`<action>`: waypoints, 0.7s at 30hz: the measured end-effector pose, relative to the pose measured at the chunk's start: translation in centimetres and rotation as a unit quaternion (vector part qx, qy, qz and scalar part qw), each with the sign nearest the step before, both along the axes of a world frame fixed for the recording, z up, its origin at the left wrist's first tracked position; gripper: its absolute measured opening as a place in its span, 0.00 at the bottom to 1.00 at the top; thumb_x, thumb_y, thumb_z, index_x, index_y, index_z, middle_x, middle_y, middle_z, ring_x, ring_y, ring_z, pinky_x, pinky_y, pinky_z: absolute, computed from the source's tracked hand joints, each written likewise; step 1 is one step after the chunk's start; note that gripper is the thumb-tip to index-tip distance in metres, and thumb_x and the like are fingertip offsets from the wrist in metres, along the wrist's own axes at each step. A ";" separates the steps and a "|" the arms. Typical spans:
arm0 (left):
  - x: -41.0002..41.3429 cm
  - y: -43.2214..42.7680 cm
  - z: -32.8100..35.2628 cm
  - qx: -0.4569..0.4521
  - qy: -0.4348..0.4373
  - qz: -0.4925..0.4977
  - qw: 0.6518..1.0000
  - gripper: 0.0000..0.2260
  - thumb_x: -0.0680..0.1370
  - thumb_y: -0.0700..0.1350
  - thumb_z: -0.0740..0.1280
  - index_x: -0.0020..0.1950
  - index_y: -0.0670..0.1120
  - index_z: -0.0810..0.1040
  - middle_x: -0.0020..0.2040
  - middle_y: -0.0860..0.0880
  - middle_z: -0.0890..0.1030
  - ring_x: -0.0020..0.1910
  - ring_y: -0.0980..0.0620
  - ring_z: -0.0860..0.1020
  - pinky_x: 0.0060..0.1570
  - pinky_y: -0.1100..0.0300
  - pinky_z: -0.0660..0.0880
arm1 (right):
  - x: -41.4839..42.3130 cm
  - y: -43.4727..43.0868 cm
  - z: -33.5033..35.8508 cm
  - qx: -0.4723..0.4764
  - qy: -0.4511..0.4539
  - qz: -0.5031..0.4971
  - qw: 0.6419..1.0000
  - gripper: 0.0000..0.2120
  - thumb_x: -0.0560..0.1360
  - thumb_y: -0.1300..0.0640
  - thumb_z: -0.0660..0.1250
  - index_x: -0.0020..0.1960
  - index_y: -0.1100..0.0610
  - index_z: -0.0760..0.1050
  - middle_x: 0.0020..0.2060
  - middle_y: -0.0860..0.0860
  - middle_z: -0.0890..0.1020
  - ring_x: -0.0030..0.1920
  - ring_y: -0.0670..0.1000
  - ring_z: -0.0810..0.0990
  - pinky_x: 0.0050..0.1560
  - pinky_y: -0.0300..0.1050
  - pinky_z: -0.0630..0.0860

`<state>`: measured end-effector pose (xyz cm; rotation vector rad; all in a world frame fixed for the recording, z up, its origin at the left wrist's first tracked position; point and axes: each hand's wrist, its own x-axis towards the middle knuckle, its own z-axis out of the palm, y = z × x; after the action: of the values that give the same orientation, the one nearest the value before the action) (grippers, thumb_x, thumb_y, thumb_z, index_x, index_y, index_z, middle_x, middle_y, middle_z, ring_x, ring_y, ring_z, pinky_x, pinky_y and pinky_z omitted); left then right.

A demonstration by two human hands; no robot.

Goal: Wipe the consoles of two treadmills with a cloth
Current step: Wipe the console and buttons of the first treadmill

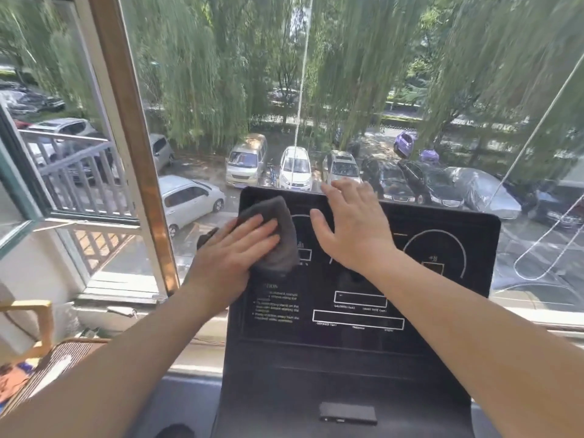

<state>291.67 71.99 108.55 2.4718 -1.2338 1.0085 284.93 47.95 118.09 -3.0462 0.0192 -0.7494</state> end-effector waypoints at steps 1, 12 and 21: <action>0.0 -0.5 0.5 -0.045 0.019 0.023 0.999 0.31 0.71 0.35 0.58 0.73 0.48 0.77 0.76 0.50 0.73 0.77 0.47 0.70 0.79 0.48 0.58 | 0.6 1.3 -0.1 0.012 0.001 0.021 1.000 0.29 0.84 0.43 0.55 0.80 0.57 0.65 0.76 0.55 0.71 0.77 0.58 0.65 0.81 0.57 0.55; -7.0 3.5 -15.4 0.141 -0.027 -0.098 0.985 0.21 0.83 0.37 0.58 0.72 0.50 0.78 0.78 0.53 0.70 0.78 0.50 0.67 0.80 0.47 0.58 | 3.4 4.8 -3.8 0.030 -0.088 -0.050 0.994 0.26 0.81 0.45 0.53 0.76 0.53 0.67 0.66 0.52 0.74 0.72 0.60 0.70 0.81 0.60 0.53; 2.6 2.2 -0.4 0.031 -0.056 -0.069 0.996 0.24 0.79 0.35 0.60 0.74 0.48 0.76 0.78 0.50 0.71 0.79 0.49 0.66 0.79 0.45 0.60 | 3.3 4.4 -3.6 0.069 -0.111 -0.036 0.991 0.22 0.82 0.51 0.56 0.74 0.52 0.72 0.66 0.50 0.77 0.71 0.56 0.72 0.82 0.55 0.54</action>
<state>294.28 74.21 108.11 2.3644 -1.4695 1.0994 288.25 52.39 114.53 -2.8287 0.1739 -1.0403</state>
